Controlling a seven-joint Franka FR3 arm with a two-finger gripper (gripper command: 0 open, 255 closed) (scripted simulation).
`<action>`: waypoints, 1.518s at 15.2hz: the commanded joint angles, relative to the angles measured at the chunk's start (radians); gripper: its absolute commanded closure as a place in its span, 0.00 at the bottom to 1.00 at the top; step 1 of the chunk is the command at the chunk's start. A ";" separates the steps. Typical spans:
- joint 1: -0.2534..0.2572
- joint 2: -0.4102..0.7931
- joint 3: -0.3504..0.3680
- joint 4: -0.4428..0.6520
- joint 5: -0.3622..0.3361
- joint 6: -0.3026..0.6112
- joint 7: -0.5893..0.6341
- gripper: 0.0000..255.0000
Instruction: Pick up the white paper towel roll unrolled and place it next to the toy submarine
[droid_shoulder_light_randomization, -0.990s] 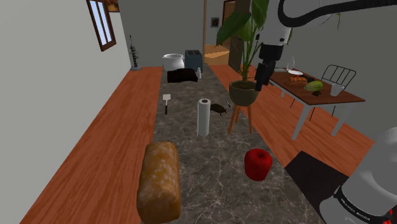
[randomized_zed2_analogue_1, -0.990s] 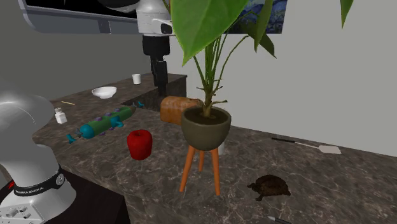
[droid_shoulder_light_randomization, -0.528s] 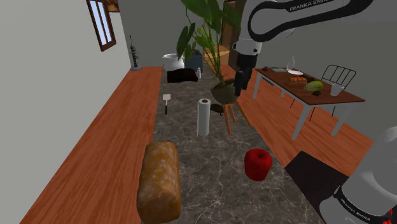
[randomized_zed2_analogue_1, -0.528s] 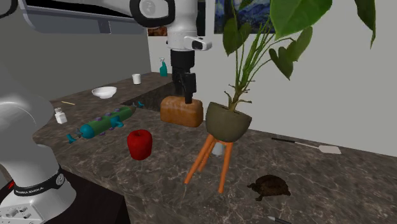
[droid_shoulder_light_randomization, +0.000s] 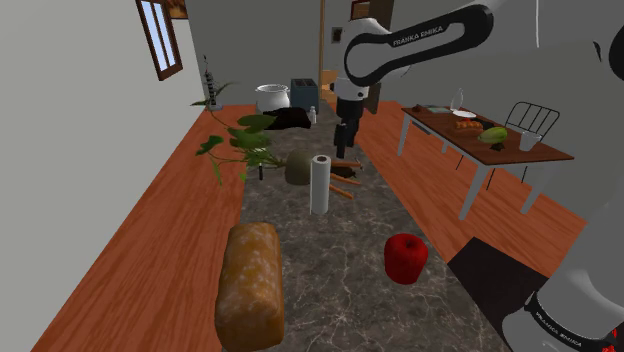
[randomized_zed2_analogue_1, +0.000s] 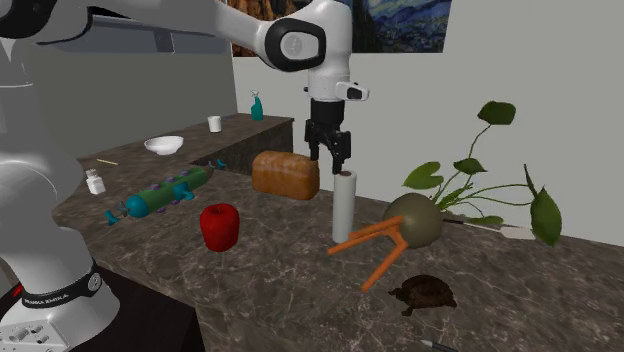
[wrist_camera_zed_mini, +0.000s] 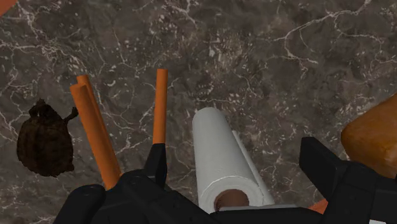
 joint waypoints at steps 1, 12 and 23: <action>0.013 0.079 0.010 0.083 -0.013 -0.002 -0.004 0.00; 0.025 0.177 0.016 0.089 -0.029 0.091 -0.010 0.00; 0.025 0.177 0.016 0.090 -0.029 0.091 -0.009 1.00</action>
